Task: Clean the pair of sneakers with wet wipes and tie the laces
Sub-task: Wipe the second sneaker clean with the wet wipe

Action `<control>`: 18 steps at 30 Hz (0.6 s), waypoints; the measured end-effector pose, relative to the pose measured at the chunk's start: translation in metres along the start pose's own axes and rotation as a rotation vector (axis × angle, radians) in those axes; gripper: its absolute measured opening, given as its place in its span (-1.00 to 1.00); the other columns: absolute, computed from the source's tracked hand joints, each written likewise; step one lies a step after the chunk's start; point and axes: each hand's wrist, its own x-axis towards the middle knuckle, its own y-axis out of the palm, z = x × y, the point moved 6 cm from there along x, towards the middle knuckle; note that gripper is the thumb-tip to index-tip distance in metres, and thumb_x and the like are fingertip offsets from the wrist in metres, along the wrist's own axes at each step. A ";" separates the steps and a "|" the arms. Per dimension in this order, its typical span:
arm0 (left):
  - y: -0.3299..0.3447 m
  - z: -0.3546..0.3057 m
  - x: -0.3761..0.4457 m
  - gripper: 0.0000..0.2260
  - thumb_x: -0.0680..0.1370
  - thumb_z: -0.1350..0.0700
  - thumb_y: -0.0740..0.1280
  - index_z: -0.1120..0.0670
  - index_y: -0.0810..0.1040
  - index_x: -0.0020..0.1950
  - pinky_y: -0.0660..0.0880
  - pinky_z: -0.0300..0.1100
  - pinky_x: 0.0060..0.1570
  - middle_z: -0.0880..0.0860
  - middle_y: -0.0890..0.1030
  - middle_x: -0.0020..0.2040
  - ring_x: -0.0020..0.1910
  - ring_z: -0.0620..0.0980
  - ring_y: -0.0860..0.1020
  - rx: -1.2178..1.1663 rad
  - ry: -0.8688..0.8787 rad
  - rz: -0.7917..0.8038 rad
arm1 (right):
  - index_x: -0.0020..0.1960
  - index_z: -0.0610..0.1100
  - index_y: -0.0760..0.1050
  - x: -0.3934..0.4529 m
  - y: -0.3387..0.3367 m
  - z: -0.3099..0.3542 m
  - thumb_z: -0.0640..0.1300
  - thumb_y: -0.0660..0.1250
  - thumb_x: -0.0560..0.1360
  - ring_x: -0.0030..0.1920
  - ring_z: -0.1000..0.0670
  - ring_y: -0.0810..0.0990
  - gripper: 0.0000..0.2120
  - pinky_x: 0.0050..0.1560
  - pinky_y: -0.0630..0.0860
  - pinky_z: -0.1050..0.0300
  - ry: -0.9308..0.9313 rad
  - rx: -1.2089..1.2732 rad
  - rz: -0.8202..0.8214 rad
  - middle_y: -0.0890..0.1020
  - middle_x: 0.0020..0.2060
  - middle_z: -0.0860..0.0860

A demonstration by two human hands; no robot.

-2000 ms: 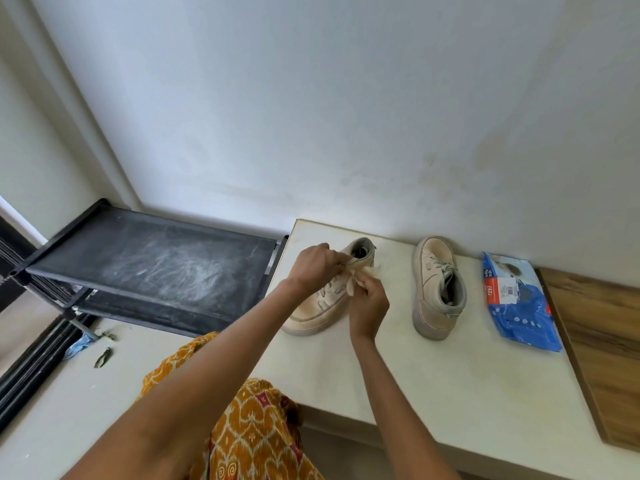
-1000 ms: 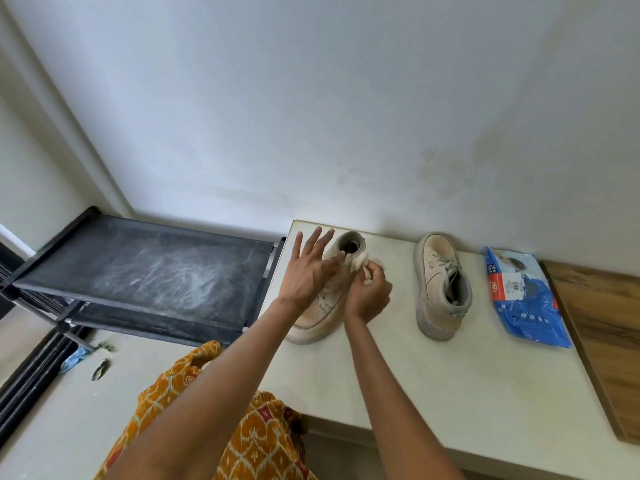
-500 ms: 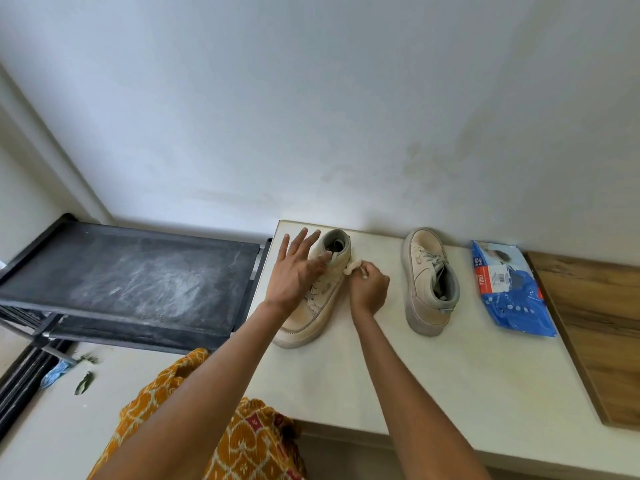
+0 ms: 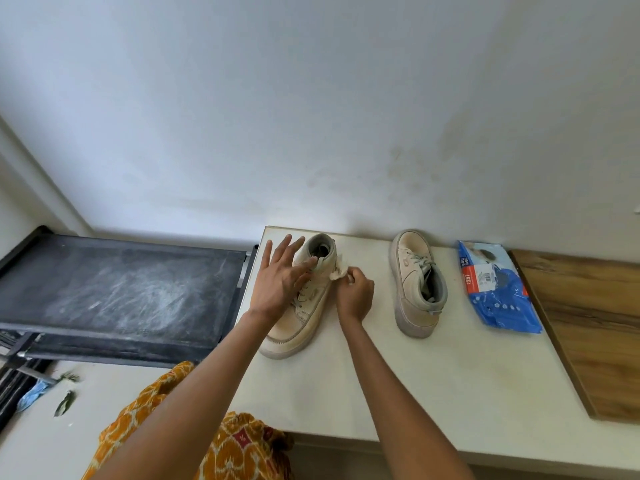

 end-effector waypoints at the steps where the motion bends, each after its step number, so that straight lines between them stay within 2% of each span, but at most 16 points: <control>1: -0.001 0.000 0.001 -0.70 0.43 0.10 0.47 -0.07 0.60 0.15 0.19 0.21 0.38 0.13 0.46 0.35 0.38 0.21 0.36 0.002 0.003 -0.008 | 0.02 -0.09 0.61 0.009 0.004 0.007 -0.18 0.25 0.49 0.04 -0.14 0.52 -0.81 -0.17 0.37 0.12 0.004 0.032 0.005 0.62 -0.09 -0.13; 5: -0.002 0.000 -0.001 -0.67 0.41 0.12 0.49 -0.06 0.61 0.16 0.23 0.25 0.35 0.15 0.48 0.33 0.36 0.22 0.39 -0.023 -0.005 -0.037 | 0.02 -0.09 0.62 0.002 0.002 0.028 -0.16 0.29 0.50 -0.05 -0.16 0.57 -0.84 -0.12 0.45 0.06 -0.067 0.045 -0.051 0.65 -0.11 -0.12; 7: -0.001 0.001 -0.003 -0.66 0.42 0.13 0.48 -0.06 0.60 0.17 0.21 0.24 0.36 0.15 0.47 0.33 0.36 0.22 0.38 -0.038 -0.009 -0.043 | 0.01 -0.12 0.62 -0.024 -0.007 0.016 -0.18 0.33 0.49 -0.09 -0.18 0.55 -0.87 -0.08 0.46 0.00 -0.144 0.016 -0.065 0.63 -0.21 -0.06; 9: 0.000 0.001 -0.003 -0.67 0.43 0.12 0.47 -0.06 0.59 0.18 0.19 0.23 0.37 0.15 0.47 0.34 0.37 0.21 0.37 -0.050 -0.008 -0.033 | 0.00 -0.15 0.62 -0.049 -0.018 0.003 -0.22 0.37 0.47 -0.12 -0.21 0.54 -0.87 -0.07 0.46 -0.04 -0.227 -0.032 -0.003 0.50 -0.33 0.11; 11: 0.000 0.001 -0.001 -0.67 0.44 0.12 0.47 -0.06 0.59 0.18 0.19 0.23 0.38 0.14 0.47 0.34 0.37 0.21 0.37 -0.046 -0.011 -0.016 | 0.00 -0.16 0.62 -0.049 -0.019 -0.002 -0.25 0.37 0.46 -0.13 -0.23 0.52 -0.86 -0.09 0.47 -0.05 -0.281 -0.110 0.043 0.44 -0.35 0.13; 15: -0.003 -0.001 0.000 -0.68 0.42 0.12 0.49 -0.06 0.60 0.16 0.27 0.22 0.34 0.16 0.54 0.27 0.32 0.23 0.43 -0.030 -0.016 0.003 | 0.03 -0.03 0.58 0.000 -0.015 0.013 -0.17 0.29 0.49 -0.07 -0.19 0.53 -0.84 -0.14 0.45 0.03 -0.048 -0.024 -0.023 0.58 -0.16 -0.12; 18: -0.005 -0.002 0.001 -0.68 0.40 0.09 0.50 -0.07 0.62 0.13 0.30 0.24 0.31 0.15 0.57 0.23 0.28 0.24 0.47 0.005 -0.031 0.005 | -0.05 -0.04 0.59 0.028 0.005 0.022 -0.17 0.22 0.49 -0.02 -0.18 0.53 -0.82 -0.16 0.40 0.08 0.026 -0.097 0.128 0.63 -0.09 -0.13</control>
